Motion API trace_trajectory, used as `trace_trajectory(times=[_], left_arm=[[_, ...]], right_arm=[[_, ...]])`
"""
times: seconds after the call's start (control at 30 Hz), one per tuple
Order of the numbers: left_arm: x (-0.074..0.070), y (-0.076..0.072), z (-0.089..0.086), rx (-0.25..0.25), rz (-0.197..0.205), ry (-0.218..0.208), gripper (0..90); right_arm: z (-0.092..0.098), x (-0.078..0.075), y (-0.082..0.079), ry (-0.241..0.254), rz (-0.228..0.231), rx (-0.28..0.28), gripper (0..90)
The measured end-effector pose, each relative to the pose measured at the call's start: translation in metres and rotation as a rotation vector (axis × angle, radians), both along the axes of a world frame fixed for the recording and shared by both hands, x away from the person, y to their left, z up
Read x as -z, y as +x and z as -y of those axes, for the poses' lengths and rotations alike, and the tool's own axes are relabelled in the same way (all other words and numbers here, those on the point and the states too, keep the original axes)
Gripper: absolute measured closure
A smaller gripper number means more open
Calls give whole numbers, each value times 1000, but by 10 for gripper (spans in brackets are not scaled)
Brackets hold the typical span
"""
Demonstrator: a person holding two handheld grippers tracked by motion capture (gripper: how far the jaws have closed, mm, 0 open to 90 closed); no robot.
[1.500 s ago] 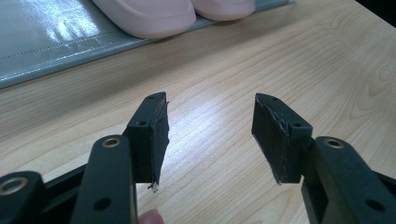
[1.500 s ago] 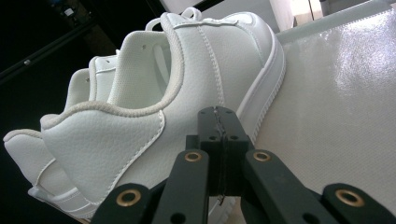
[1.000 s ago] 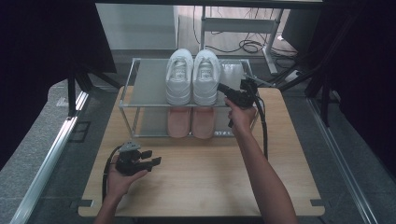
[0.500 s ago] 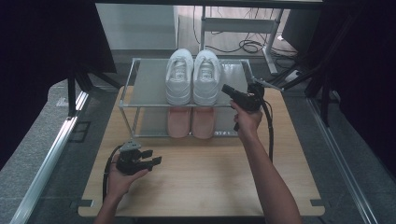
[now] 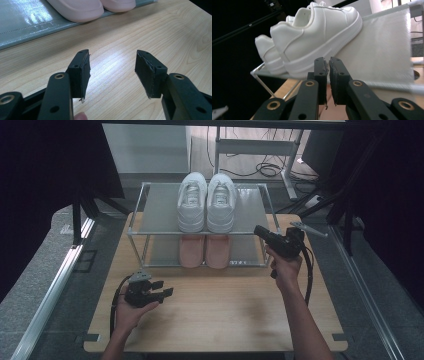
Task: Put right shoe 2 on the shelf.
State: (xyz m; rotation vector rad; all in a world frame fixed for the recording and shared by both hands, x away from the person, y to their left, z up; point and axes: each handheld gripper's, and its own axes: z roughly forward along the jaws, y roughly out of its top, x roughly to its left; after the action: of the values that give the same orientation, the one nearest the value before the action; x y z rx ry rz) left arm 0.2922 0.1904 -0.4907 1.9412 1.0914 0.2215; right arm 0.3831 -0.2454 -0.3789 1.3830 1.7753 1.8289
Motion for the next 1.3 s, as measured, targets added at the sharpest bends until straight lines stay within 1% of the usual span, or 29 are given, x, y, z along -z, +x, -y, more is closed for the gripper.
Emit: trace_trajectory(times=[0.1, 0.27, 0.4, 0.5, 0.57, 0.83, 0.93, 1.03, 1.07, 1.13, 1.2, 1.3], left_arm=[[0, 0, -1, -10, -1, 2, 464], [1, 0, 0, -11, -5, 0, 464], [1, 1, 0, -7, -4, 4, 463], [2, 1, 0, -14, -8, 2, 464], [2, 1, -1, -18, -10, 1, 464], [2, 1, -2, -22, -8, 2, 463], [2, 1, -2, -23, -7, 2, 463], [2, 1, -2, -23, -8, 2, 464], [2, 1, -1, -23, -8, 3, 464], [2, 1, -1, -21, -8, 4, 463], [2, 1, 0, -20, -7, 5, 463], [2, 1, -1, -23, -4, 5, 461]], right_arm=[[9, 6, -9, -3, 8, -7, 822], [25, 18, -23, -5, 21, -7, 807], [33, 27, -31, 4, 23, -3, 794], [37, 36, -37, 6, 21, 2, 779], [39, 42, -41, -1, 23, 7, 769], [45, 71, -55, -6, -4, 12, 741], [48, 84, -61, -23, -19, 15, 730], [49, 91, -63, -28, -30, 18, 728], [50, 94, -64, -27, -44, 18, 728], [50, 97, -63, -28, -44, 21, 727], [50, 95, -62, -28, -42, 21, 723], [49, 94, -62, -34, -30, 23, 691]])
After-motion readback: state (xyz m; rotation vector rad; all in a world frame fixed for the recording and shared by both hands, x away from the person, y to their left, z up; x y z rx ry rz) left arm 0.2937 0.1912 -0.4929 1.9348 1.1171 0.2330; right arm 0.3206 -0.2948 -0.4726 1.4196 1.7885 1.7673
